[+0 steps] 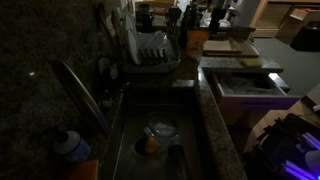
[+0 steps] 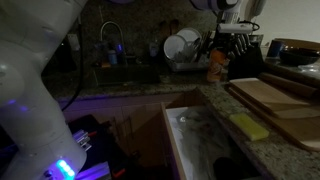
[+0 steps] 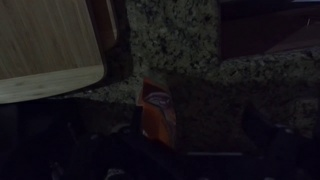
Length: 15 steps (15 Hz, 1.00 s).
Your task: Put the yellow pack in the open drawer on the right
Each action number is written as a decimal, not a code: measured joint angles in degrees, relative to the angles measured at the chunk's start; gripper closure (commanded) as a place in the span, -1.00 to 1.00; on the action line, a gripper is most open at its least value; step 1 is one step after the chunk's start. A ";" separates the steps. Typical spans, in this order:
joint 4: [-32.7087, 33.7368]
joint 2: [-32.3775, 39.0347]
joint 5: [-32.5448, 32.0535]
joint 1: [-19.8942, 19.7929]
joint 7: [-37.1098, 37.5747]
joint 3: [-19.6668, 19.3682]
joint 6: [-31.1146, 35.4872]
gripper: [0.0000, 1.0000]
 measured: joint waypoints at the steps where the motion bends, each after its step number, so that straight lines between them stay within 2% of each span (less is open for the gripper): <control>1: 0.06 0.21 0.00 0.13 0.06 0.00 -0.01 -1.00; 3: 0.32 0.16 0.00 -0.09 0.06 -0.02 -0.06 -1.00; 4: 0.42 0.17 0.00 -0.15 0.06 -0.03 -0.06 -0.54; 5: 0.42 0.19 0.00 -0.12 0.06 -0.02 -0.25 -0.48; 9: 0.66 0.60 0.36 -0.12 1.10 0.01 -3.47 0.06; 15: 0.98 1.09 0.54 -0.28 1.12 0.01 -5.70 0.96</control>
